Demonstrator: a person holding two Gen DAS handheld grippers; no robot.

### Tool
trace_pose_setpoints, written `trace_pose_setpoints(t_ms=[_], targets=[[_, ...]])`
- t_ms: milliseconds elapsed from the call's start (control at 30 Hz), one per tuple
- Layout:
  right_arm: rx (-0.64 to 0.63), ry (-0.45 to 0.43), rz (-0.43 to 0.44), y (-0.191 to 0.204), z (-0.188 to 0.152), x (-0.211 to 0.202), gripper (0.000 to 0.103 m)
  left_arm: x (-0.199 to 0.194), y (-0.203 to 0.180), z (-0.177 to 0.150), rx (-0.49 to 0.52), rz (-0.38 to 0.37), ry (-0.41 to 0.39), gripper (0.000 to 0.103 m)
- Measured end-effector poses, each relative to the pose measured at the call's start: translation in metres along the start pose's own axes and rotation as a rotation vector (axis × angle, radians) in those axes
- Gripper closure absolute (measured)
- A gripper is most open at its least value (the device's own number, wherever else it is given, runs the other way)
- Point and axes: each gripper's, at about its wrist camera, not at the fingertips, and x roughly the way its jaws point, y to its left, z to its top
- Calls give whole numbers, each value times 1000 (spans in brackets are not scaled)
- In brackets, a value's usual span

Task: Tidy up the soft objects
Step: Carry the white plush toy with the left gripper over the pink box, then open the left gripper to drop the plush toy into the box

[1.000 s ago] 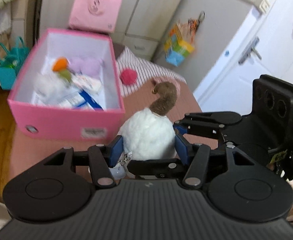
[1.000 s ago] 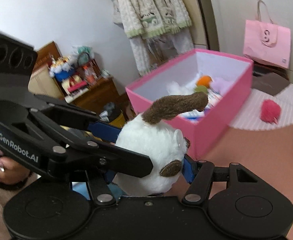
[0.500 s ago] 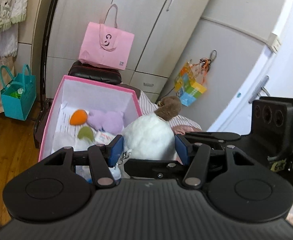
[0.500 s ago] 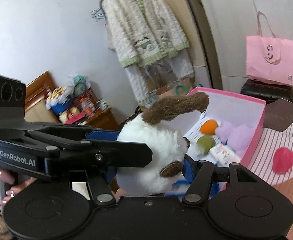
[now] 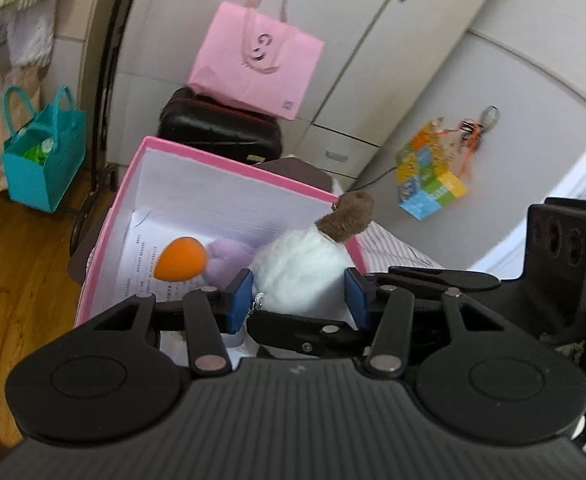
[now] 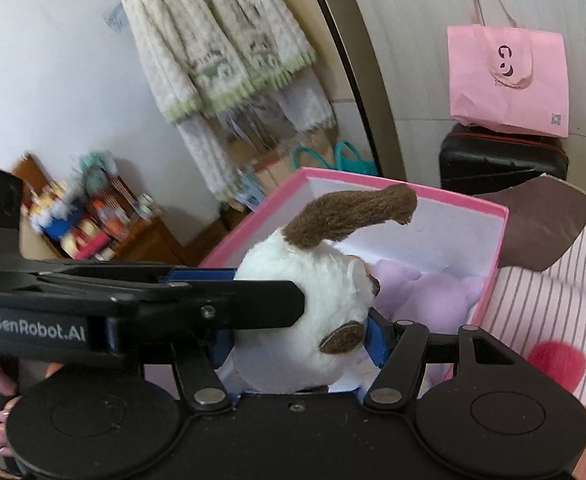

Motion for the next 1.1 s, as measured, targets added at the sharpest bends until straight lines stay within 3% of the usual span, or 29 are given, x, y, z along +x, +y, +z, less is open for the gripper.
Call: trace_pose_setpoints(t_ms=[133,233,300,467,733,1100], targets=[[-73,51,-47,-4,11,23,35,18,12,5,-12,24,35,55],[-204,44,-195,1,9,34,32,22,13,3,12,84,24,56],[-253,36,-235,1,8,33,31,21,15,2,23,115,1,56],[-211,-18,-189,-10,9,14,28,5,14,-3,70,152,-48,53],[-203,-194,-146,-3,-17,-48,29,-51,-6,-10,190,262,-174,51],[-228,-248,-164,9,-67,-139,29,-116,-67,-47,403,221,-217,50]])
